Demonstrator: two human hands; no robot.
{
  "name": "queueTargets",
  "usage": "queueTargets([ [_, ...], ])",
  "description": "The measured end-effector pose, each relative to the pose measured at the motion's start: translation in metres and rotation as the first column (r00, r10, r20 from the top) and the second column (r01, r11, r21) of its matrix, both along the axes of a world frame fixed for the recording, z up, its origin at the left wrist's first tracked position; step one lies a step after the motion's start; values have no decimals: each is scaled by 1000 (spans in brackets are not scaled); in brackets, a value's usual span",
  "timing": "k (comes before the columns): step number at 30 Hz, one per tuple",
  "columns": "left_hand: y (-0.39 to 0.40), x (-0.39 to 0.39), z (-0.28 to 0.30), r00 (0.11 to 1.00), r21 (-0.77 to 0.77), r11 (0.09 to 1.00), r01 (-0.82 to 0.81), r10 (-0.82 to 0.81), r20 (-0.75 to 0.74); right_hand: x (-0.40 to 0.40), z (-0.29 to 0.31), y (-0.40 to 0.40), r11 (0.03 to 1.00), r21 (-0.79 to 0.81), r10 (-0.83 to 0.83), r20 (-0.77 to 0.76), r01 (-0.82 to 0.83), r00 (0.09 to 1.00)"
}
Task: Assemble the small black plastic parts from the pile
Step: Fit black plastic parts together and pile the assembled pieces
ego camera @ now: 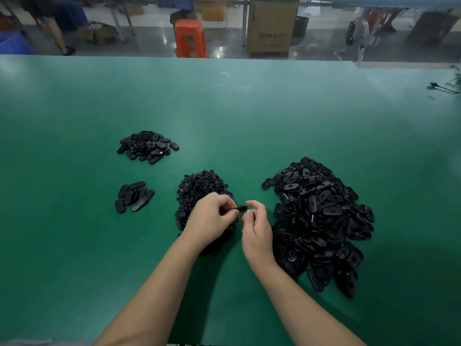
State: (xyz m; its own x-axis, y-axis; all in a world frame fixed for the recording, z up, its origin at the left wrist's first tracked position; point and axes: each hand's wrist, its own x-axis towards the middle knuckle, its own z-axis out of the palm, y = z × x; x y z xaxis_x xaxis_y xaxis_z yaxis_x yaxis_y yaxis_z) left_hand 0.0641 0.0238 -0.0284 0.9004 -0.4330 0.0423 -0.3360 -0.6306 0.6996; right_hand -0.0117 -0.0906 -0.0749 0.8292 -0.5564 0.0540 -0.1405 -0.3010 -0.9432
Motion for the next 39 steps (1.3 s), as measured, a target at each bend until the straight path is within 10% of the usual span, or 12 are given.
queueTargets([
  [13, 120, 52, -43, 635, -60, 640, -766, 768, 84, 1, -1, 4, 991, -129, 30, -110, -44, 993],
  [24, 99, 24, -52, 833, 100, 925, -366, 277, 479, 25, 27, -3, 928, -348, 21, -312, -135, 950],
  [30, 97, 26, -52, 874, 122, 918, -378, 310, 375, 69, 55, -80, 506, -802, -29, -384, -318, 923],
  [34, 96, 28, -51, 891, 171, 919, -356, 279, 357, 94, 58, -113, 218, -787, -37, -597, -577, 801],
  [39, 98, 27, -51, 888, 137, 934, -331, 258, 381, 104, 53, -118, 89, -724, -11, -687, -684, 726],
])
